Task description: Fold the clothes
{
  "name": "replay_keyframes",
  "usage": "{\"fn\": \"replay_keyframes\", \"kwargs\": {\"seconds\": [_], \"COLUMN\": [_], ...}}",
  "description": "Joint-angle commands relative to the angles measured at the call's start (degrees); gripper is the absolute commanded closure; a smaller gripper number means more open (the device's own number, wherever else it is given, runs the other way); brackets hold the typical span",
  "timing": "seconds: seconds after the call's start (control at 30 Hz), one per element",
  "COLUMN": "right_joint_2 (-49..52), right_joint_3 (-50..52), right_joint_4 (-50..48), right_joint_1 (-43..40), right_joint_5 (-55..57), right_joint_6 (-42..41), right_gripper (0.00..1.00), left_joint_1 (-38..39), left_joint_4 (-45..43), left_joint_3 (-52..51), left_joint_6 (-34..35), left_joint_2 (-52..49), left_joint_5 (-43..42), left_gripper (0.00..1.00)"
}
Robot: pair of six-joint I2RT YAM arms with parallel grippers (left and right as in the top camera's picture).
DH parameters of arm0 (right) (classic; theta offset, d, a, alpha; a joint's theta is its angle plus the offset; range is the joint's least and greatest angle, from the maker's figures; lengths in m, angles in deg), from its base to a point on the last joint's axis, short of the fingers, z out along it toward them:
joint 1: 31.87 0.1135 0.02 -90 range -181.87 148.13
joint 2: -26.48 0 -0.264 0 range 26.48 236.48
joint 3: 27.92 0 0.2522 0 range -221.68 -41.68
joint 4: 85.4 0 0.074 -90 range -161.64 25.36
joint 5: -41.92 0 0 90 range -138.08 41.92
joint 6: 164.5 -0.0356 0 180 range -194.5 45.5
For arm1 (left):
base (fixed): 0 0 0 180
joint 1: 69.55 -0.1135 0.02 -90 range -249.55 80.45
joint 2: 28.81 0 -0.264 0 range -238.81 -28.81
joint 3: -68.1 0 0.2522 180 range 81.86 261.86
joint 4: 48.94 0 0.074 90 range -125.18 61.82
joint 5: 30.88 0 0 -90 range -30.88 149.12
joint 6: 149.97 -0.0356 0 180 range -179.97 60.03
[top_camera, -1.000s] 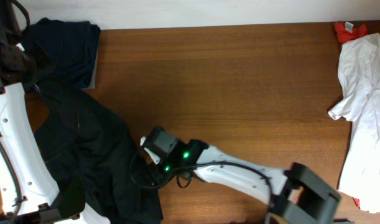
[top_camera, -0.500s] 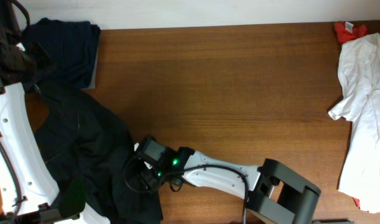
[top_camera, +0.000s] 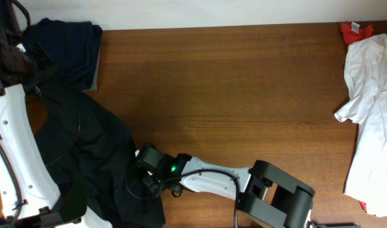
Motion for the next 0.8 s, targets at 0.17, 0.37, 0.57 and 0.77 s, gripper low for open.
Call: {"fn": "replay_keyframes", "kwargs": {"seconds": [0.17, 0.37, 0.57, 0.77], "right_joint_2": [1.3, -4.6, -18.6, -35.2], "right_joint_3": [-0.5, -1.6, -1.6, -1.6], "right_joint_4": [3.0, 9.5, 19.0, 31.6], "right_joint_1": [-2.6, -10.4, -20.4, -34.2], "right_joint_5": [3.7, 3.9, 9.1, 14.2], "right_joint_6": [-5.0, -5.1, -5.1, -5.0], "right_gripper": [0.96, 0.96, 0.96, 0.96], "left_joint_1": [-0.2, -0.2, -0.1, -0.1], "left_joint_4": [0.0, 0.0, 0.0, 0.0], "left_joint_3": [0.6, 0.6, 0.6, 0.6], "left_joint_6": [-0.7, -0.7, -0.7, -0.7], "left_joint_2": [1.7, 1.7, 1.7, 1.7], "left_joint_5": [0.0, 0.0, -1.1, -6.7], "left_gripper": [0.99, 0.99, 0.99, 0.99]}}
